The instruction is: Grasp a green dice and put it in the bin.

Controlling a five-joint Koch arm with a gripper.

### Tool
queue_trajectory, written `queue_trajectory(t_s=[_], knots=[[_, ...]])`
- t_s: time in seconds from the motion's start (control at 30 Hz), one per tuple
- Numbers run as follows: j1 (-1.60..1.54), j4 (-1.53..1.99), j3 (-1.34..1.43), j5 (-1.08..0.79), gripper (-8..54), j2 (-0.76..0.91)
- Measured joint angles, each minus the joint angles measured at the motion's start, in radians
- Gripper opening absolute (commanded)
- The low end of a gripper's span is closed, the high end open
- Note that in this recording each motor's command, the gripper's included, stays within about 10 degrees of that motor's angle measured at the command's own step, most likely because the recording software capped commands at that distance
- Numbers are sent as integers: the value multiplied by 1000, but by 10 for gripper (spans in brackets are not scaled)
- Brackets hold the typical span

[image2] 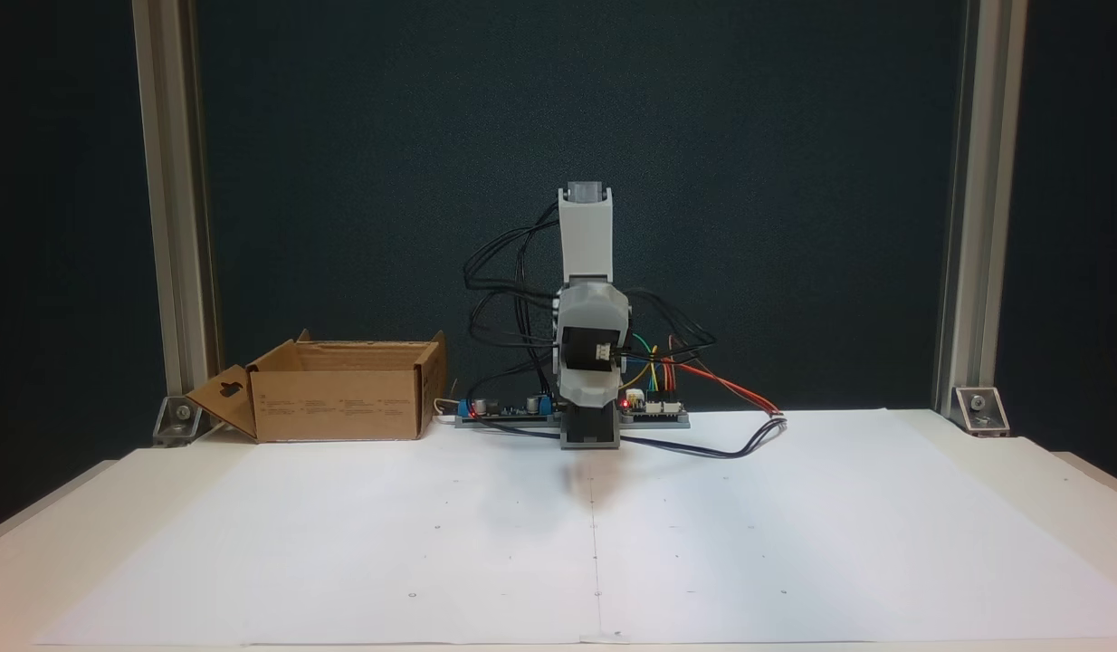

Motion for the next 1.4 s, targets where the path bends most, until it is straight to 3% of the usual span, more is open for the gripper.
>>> queue_trajectory(t_s=[1.4], knots=[[3, -144, 52, 0, 444, 0]])
